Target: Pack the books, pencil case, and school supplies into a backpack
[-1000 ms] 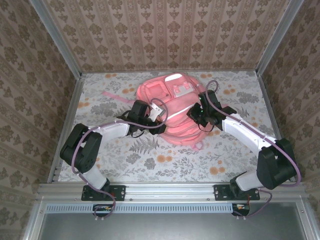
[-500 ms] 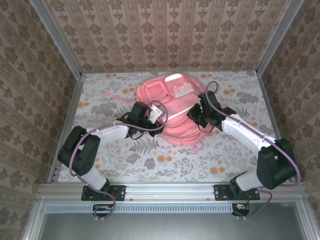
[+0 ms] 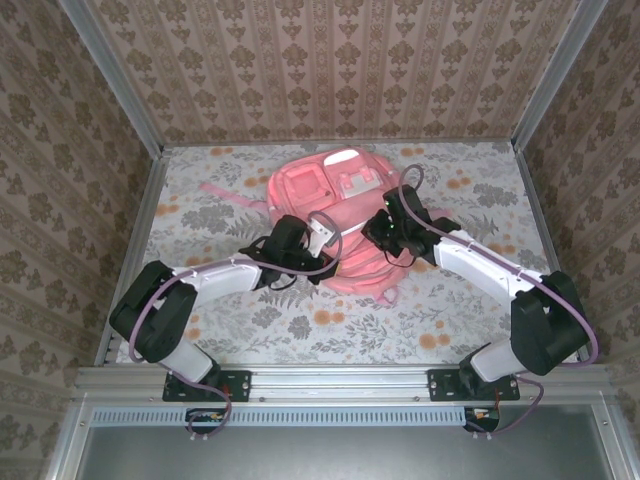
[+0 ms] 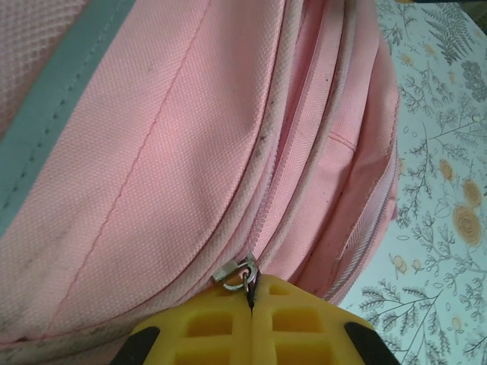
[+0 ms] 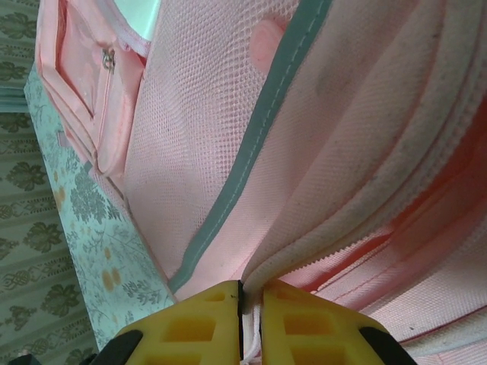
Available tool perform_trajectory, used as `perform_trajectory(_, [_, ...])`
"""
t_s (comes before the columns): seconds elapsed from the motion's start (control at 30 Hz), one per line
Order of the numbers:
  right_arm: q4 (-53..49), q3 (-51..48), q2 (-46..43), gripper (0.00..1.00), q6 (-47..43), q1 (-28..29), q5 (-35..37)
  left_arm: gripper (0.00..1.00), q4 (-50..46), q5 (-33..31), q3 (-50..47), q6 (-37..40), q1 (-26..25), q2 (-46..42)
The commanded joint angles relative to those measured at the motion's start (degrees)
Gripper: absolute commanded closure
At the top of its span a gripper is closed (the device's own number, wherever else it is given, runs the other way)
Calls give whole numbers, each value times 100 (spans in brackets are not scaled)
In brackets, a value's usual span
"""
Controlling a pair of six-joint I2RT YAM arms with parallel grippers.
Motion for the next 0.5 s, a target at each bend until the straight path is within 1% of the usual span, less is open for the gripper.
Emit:
perform_trajectory(0.0, [137,-70,81,87,49,183,-246,100,874,280,136,-477,-194,-58])
perform_trajectory(0.03, [63,-70,34,85,29,168,-200,100,888,239,172,-551,-217,-35])
perform_trajectory(0.07, [-4,-87,-19,83,2,159,-148,97,872,235,200,-611,-215,-23])
perform_trajectory(0.17, [-307,-172,-325,70,-197,150,181,76,404,117,295,-734,-109,-149])
perform_trajectory(0.23, [-673,-192,-622,60,-474,159,439,61,92,220,246,-861,63,-371])
perform_trajectory(0.3, [-1120,-147,-771,55,-860,174,623,49,-62,278,74,-1046,253,-688])
perform_trajectory(0.4, [-1787,-27,-959,51,-1436,373,973,38,-376,318,-175,-1238,535,-1193])
perform_trajectory(0.47, [-2057,68,-1001,51,-1767,634,1250,34,-601,206,-290,-1382,749,-1493])
